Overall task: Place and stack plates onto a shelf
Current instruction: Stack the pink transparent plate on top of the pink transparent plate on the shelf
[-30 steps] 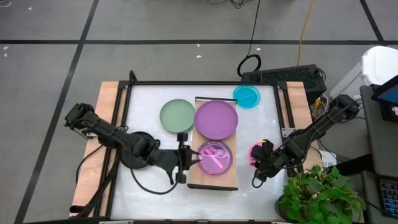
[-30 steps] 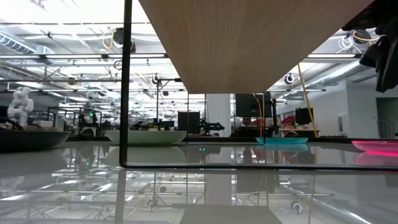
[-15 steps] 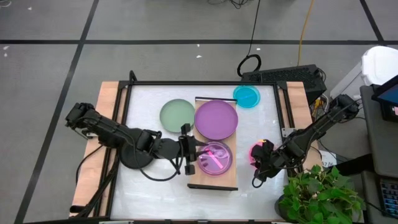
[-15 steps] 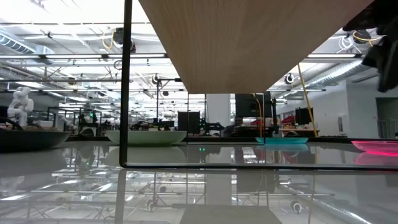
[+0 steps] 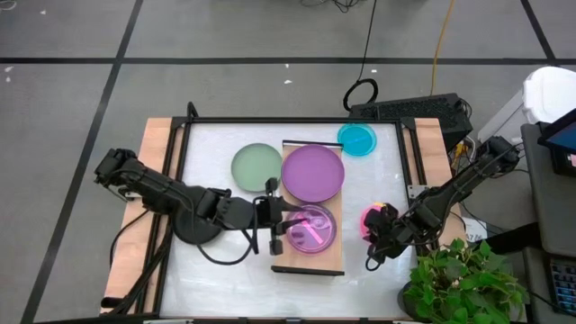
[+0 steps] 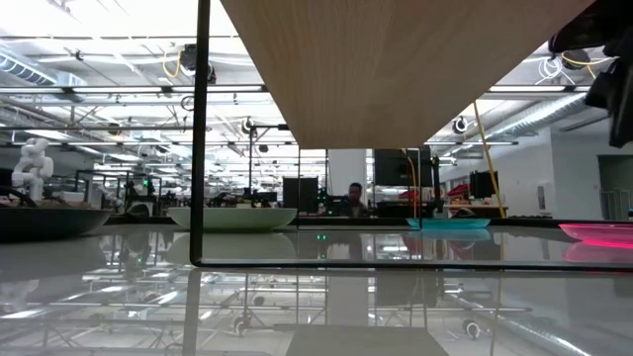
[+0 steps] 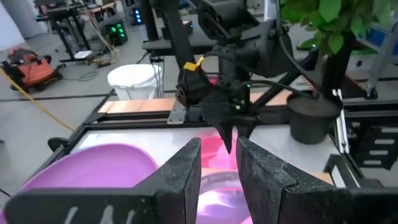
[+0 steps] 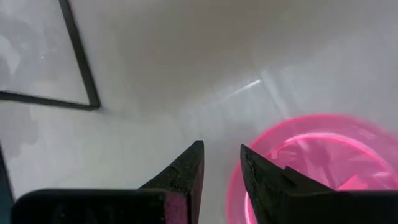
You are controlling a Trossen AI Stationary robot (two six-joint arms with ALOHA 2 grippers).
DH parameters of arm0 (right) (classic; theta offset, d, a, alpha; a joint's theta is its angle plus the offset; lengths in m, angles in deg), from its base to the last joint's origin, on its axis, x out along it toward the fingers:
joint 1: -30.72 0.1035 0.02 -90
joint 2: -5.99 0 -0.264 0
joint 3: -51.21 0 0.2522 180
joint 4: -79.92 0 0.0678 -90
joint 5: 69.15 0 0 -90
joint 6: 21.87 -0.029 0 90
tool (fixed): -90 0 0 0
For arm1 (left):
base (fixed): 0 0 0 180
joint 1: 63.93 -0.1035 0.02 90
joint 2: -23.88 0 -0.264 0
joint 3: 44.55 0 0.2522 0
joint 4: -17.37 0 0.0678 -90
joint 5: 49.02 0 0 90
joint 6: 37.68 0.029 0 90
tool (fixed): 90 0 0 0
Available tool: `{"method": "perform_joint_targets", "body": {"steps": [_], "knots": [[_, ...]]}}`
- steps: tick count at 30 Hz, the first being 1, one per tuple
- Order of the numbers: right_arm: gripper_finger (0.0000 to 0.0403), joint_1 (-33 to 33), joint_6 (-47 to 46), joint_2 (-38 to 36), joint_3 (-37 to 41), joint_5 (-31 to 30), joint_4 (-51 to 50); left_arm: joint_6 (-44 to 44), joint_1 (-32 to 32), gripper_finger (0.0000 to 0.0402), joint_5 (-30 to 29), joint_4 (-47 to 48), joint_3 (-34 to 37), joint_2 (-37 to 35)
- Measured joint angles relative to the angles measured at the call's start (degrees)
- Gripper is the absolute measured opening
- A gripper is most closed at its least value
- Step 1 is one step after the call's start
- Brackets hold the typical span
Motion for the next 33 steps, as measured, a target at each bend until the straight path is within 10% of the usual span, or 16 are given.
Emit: {"method": "perform_joint_targets", "body": {"steps": [33], "knots": [[0.0091,-0.48,-4.53,0.0,0.02,2.98,3.91,-4.56,0.97,0.0108,1.72,15.9,0.04,-3.36]]}}
